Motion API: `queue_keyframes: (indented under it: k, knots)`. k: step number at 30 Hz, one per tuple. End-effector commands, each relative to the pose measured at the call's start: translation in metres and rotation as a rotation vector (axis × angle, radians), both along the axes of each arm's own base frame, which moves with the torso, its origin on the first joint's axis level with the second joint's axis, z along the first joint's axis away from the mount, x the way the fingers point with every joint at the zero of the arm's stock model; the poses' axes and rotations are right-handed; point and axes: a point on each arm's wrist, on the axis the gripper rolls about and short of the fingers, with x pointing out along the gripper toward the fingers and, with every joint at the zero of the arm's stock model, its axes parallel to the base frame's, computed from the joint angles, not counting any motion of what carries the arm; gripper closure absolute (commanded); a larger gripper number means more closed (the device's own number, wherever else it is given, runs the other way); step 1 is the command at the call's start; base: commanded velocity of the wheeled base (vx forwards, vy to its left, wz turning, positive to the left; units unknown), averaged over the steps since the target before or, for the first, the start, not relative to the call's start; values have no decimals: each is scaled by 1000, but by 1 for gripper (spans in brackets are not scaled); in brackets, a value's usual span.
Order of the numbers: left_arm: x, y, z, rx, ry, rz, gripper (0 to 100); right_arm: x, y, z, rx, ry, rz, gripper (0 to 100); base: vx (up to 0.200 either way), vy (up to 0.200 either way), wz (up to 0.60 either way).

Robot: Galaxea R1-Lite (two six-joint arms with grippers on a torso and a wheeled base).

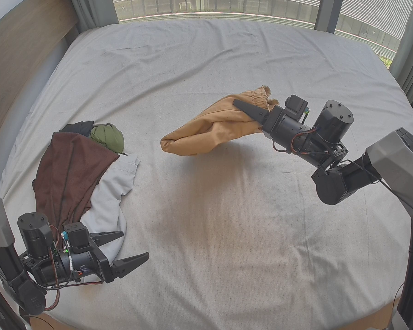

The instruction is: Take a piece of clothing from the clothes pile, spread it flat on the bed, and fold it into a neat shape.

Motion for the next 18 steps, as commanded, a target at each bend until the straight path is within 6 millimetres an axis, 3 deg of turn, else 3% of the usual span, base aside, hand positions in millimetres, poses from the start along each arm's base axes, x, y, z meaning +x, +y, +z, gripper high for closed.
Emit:
queue_keyframes:
  k: [1,8,13,18]
  knots:
    - [-4,0,-2,4,20,-2,0,7,-3,5,12,-27,-11,100,0,0,0]
    - [-3,0,-4,5,26,-2,0,18,2,2,23,-52,-11,100,0,0,0]
    - [-3,0,-4,5,26,-2,0,27,7,-19,16,-29,-15,100,0,0,0]
    - [-3,0,-4,5,26,-2,0,37,-1,-50,-14,28,-39,100,0,0,0]
